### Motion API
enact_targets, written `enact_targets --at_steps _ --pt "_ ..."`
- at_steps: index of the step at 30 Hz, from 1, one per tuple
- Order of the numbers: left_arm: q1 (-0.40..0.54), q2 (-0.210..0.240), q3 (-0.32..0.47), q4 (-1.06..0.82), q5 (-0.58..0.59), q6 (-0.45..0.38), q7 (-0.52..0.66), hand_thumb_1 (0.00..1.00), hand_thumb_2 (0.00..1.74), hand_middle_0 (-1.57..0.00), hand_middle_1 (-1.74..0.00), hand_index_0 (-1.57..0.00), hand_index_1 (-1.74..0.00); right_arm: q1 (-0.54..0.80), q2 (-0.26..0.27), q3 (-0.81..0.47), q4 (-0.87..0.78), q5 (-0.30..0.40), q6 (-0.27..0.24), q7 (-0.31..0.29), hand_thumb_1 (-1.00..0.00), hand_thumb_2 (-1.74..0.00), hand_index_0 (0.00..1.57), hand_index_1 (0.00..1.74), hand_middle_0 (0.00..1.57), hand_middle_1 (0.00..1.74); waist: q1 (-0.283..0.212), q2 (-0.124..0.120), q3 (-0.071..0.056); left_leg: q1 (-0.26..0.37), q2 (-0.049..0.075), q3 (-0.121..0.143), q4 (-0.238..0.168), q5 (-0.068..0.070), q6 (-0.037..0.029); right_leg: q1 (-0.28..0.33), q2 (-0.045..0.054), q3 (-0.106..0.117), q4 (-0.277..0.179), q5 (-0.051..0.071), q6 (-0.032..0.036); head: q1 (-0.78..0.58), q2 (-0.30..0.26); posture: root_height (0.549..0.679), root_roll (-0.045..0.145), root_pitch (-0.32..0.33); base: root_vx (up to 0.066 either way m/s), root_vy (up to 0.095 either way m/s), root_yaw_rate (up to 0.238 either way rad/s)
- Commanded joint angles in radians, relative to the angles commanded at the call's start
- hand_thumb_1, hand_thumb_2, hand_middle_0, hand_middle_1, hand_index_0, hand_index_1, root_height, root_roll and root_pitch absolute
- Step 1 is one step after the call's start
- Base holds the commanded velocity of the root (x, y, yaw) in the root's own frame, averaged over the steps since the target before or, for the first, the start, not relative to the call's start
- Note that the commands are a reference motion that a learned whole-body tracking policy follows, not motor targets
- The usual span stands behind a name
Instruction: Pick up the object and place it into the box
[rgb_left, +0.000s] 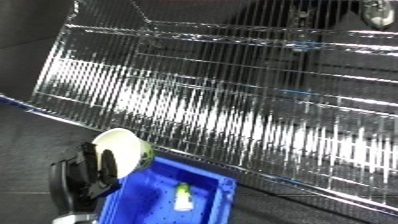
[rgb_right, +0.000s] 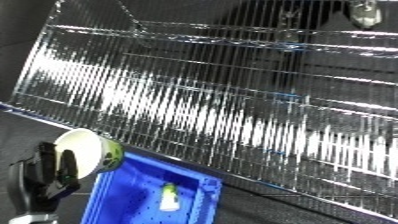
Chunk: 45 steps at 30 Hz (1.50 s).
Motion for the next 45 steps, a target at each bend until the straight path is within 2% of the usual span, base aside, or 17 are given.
enact_targets --at_steps 5,10,14,18,23,28,34,45 --pt "-0.001 0.027 0.013 0.173 -0.050 0.004 -0.021 1.00 1.74 -1.57 -1.74 -1.57 -1.74 -0.003 0.001 0.014 0.034 0.021 -0.007 0.020 0.00 0.00 0.00 0.00 0.00 0.00 0.001 -0.011 0.000 0.002 0.004 -0.001 -0.012 0.006 0.0006 0.005 0.0097 0.005 -0.007 -0.001 -0.0012 -0.095 -0.043 0.648 0.038 0.090 0.005 -0.003 0.037" --pt "-0.017 0.033 0.013 0.326 -0.031 0.029 -0.047 1.00 1.74 -1.57 -1.74 -1.57 -1.74 -0.011 0.001 0.022 0.064 0.026 -0.006 0.044 0.00 0.00 0.00 0.00 0.00 0.00 -0.002 -0.030 0.000 0.008 0.010 -0.005 -0.036 0.019 -0.0052 0.013 0.0225 0.011 -0.018 -0.004 -0.0021 -0.175 -0.074 0.648 0.035 0.091 0.007 0.003 0.025" --pt "-0.037 0.032 0.005 0.435 -0.024 0.062 -0.087 1.00 1.74 -1.57 -1.74 -1.57 -1.74 -0.014 0.003 0.023 0.086 0.021 -0.009 0.067 0.00 0.00 0.00 0.00 0.00 0.00 -0.005 -0.050 0.000 0.017 0.018 -0.010 -0.060 0.027 -0.0087 0.024 0.0301 0.013 -0.036 -0.001 -0.0008 -0.208 -0.087 0.650 0.033 0.092 0.006 -0.010 0.018" --pt "-0.050 0.029 -0.008 0.525 -0.009 0.109 -0.131 0.80 1.39 -1.26 -1.39 -1.26 -1.39 -0.013 0.005 0.027 0.097 0.015 -0.008 0.080 0.00 0.00 0.00 0.00 0.00 0.00 -0.009 -0.069 0.000 0.028 0.027 -0.014 -0.079 0.034 -0.0110 0.036 0.0346 0.014 -0.054 0.003 0.0013 -0.223 -0.097 0.651 0.031 0.092 0.006 -0.006 0.005" --pt "-0.061 0.024 -0.027 0.618 0.027 0.164 -0.175 0.55 0.96 -0.86 -0.96 -0.86 -0.96 -0.011 0.001 0.033 0.105 0.010 0.001 0.092 0.00 0.00 0.00 0.00 0.00 0.00 -0.017 -0.081 0.000 0.036 0.034 -0.014 -0.082 0.034 -0.0108 0.048 0.0356 0.015 -0.066 0.006 0.0040 -0.226 -0.113 0.652 0.028 0.087 0.005 0.010 -0.018" --pt "-0.067 0.025 -0.041 0.698 0.056 0.190 -0.209 0.30 0.52 -0.47 -0.52 -0.47 -0.52 -0.012 0.000 0.038 0.110 0.009 0.009 0.098 0.00 0.00 0.00 0.00 0.00 0.00 -0.023 -0.088 0.000 0.044 0.036 -0.013 -0.088 0.034 -0.0112 0.060 0.0357 0.016 -0.083 0.009 0.0056 -0.219 -0.120 0.653 0.028 0.085 0.008 0.010 -0.015" --pt "-0.061 0.022 -0.056 0.734 0.065 0.174 -0.240 0.00 0.00 0.00 0.00 0.00 0.00 -0.012 -0.004 0.041 0.110 0.005 0.013 0.101 0.00 0.00 0.00 0.00 0.00 0.00 -0.028 -0.086 0.000 0.048 0.034 -0.012 -0.088 0.031 -0.0099 0.065 0.0350 0.019 -0.095 0.013 0.0059 -0.207 -0.115 0.654 0.028 0.083 0.003 0.011 -0.013" --pt "-0.058 0.018 -0.076 0.718 0.079 0.190 -0.251 0.00 0.00 0.00 0.00 0.00 0.00 -0.014 0.003 0.053 0.089 0.004 0.013 0.086 0.00 0.00 0.00 0.00 0.00 0.00 -0.035 -0.079 0.000 0.041 0.032 -0.006 -0.072 0.019 -0.0068 0.059 0.0352 0.020 -0.091 0.017 0.0098 -0.125 -0.096 0.653 0.024 0.084 -0.009 -0.004 -0.025"
